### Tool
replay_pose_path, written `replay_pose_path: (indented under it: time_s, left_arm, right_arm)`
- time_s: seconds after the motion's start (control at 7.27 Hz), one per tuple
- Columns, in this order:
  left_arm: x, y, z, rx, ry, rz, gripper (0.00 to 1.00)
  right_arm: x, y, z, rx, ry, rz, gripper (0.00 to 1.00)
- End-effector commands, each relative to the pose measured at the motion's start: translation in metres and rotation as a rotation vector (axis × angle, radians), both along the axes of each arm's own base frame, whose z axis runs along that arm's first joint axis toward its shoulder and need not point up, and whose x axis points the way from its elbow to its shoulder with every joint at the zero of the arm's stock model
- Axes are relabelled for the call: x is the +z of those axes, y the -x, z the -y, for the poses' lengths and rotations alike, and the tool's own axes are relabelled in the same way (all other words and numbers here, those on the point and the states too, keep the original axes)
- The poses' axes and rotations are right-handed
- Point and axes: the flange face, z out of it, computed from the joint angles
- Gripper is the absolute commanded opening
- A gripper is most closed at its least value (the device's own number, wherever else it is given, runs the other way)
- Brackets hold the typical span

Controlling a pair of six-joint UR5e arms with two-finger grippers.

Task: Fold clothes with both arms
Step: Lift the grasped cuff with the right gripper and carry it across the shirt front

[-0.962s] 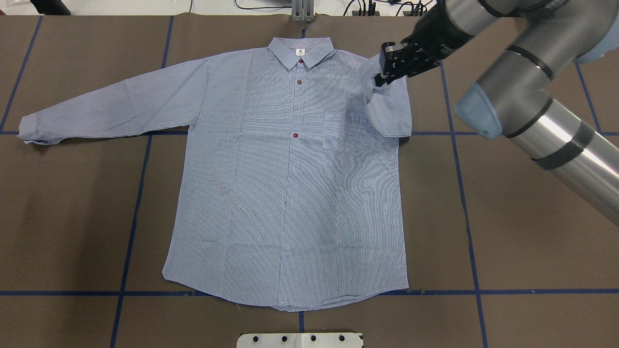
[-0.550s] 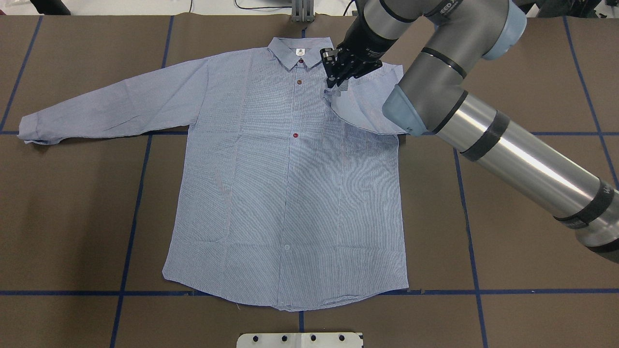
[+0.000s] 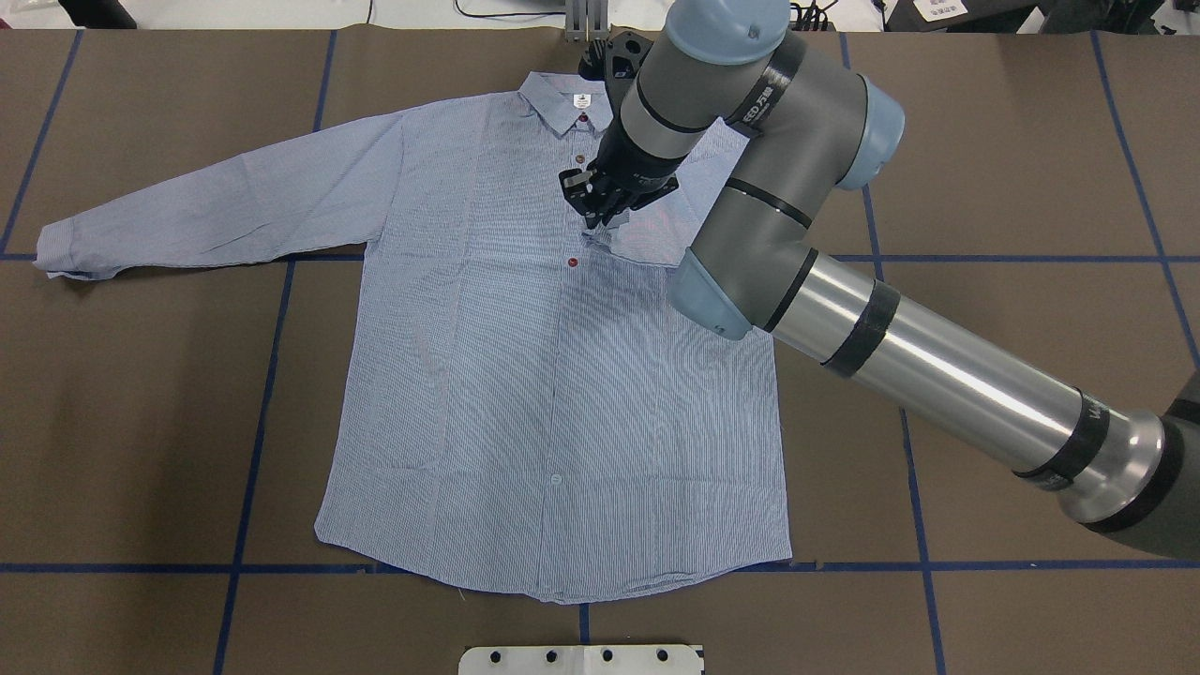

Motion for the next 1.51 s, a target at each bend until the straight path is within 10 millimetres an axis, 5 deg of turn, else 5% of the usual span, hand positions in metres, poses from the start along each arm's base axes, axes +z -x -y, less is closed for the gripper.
replay_pose_path:
  time_s: [0.0, 0.14, 0.27, 0.96, 1.37]
  left_arm:
    - [-0.003, -0.001, -0.006, 0.009, 0.002, -0.033, 0.99]
    - [-0.004, -0.001, -0.007, 0.01, -0.001, -0.034, 0.99]
    - [-0.009, -0.001, -0.007, 0.009, -0.007, -0.033, 0.99]
    - [-0.019, -0.001, -0.001, 0.004, -0.03, -0.025, 0.99]
    - [-0.027, -0.004, 0.012, -0.038, 0.024, -0.041, 0.99]
  right_arm:
    - [-0.006, 0.026, -0.021, -0.017, -0.025, -0.007, 0.0]
    - [-0.008, 0.032, -0.025, -0.011, -0.04, -0.007, 0.12]
    - [-0.015, 0.047, -0.035, 0.018, -0.094, 0.013, 0.99]
    - [-0.022, 0.06, -0.038, 0.062, -0.075, 0.006, 1.0]
    - [-0.015, 0.043, -0.028, 0.104, -0.016, -0.035, 1.0]
